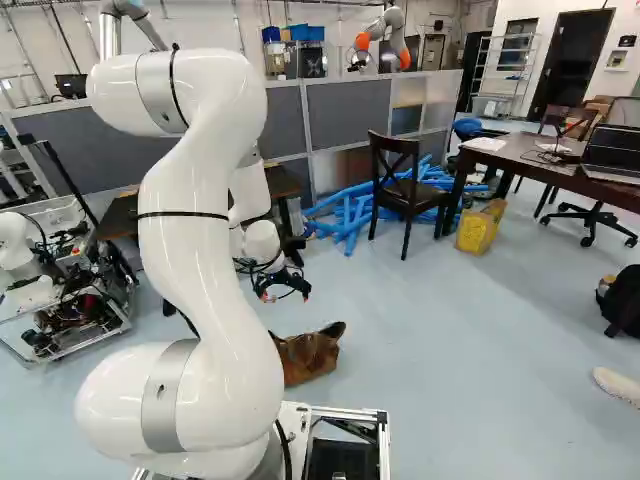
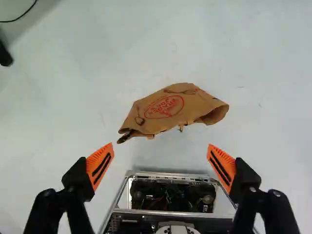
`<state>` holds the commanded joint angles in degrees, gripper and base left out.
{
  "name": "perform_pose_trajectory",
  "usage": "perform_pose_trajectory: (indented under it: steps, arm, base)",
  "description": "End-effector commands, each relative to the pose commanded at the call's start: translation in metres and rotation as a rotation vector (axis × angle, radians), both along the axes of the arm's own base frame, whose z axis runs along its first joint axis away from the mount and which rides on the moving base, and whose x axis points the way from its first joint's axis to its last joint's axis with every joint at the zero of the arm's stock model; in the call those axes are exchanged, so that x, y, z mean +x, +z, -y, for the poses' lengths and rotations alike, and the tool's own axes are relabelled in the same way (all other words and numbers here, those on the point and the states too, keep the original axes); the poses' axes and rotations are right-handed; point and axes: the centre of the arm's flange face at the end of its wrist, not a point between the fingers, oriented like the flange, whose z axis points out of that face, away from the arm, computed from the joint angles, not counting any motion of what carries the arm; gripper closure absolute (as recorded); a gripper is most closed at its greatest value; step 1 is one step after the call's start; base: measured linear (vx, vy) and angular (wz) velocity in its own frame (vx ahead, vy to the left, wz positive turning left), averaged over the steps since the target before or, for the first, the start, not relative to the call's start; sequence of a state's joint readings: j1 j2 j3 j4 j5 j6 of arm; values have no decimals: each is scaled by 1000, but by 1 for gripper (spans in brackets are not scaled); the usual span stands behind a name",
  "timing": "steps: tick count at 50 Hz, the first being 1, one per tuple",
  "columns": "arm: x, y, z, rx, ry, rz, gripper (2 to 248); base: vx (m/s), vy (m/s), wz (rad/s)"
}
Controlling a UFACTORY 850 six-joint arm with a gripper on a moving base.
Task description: Pick up the bag on the ground and place it on the table
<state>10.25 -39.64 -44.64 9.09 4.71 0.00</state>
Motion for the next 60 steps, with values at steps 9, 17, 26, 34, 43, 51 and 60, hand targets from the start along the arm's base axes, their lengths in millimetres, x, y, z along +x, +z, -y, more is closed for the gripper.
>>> perform_pose_trajectory:
  steps: [9, 17, 26, 34, 43, 51, 60]
  arm:
    - [3, -14, -1, -1, -22, -48, 3]
    - [6, -26, -1, -1, -42, -88, 3]
    - [11, -40, 0, -1, -61, -124, 3]
    - [16, -52, 0, 0, -76, -154, 3]
    - [19, -65, -1, 0, -92, -185, 3]
    - [20, -78, -2, 0, -109, -208, 3]
    - [22, -92, -2, 2, -184, -224, 3]
  base:
    - [0, 0, 0]
    - [0, 0, 0]
    - [0, 0, 0]
    - [0, 0, 0]
    - [0, 0, 0]
    - [0, 0, 0]
    - [0, 0, 0]
